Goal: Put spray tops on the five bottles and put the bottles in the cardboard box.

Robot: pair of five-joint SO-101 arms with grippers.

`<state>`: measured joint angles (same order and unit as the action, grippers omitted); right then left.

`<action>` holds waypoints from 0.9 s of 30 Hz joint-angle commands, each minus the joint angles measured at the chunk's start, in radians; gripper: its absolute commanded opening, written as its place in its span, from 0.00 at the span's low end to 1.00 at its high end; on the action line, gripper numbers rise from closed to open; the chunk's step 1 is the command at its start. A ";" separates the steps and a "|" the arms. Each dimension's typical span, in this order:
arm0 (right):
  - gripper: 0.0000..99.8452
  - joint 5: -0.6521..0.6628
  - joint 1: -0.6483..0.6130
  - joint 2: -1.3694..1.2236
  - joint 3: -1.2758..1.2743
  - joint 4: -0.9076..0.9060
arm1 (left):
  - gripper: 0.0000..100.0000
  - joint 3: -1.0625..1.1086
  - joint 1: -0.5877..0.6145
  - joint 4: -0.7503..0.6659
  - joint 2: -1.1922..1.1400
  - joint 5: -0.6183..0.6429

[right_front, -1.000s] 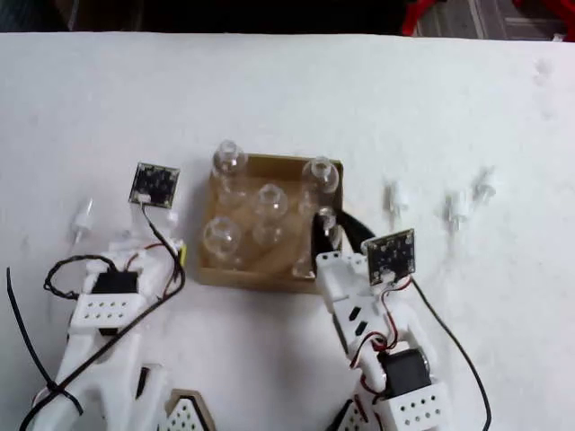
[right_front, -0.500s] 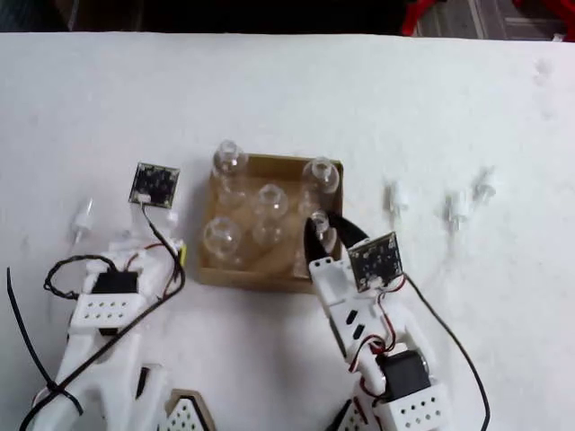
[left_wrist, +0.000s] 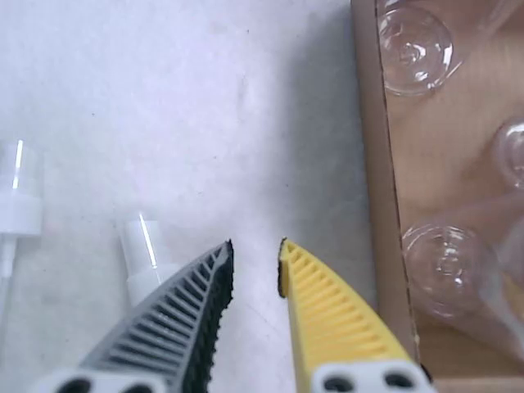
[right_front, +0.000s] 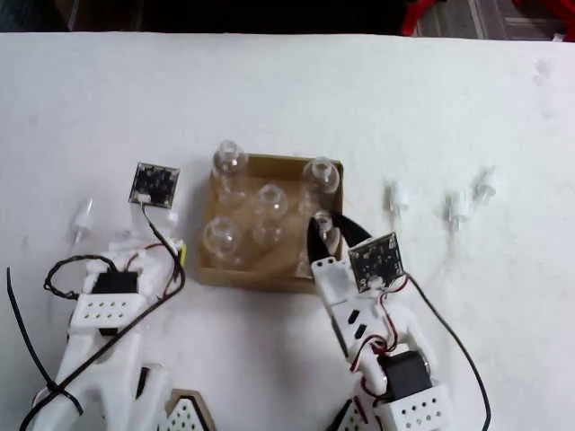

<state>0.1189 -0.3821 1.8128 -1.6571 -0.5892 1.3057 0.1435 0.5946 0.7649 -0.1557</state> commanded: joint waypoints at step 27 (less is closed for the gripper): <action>0.16 0.006 0.255 -0.007 0.396 -0.314 | 0.09 -0.006 -0.004 -0.021 0.002 0.003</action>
<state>0.1220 -0.2317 1.8128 -1.3042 -0.8976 1.3057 0.1435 0.5946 0.7649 -0.1557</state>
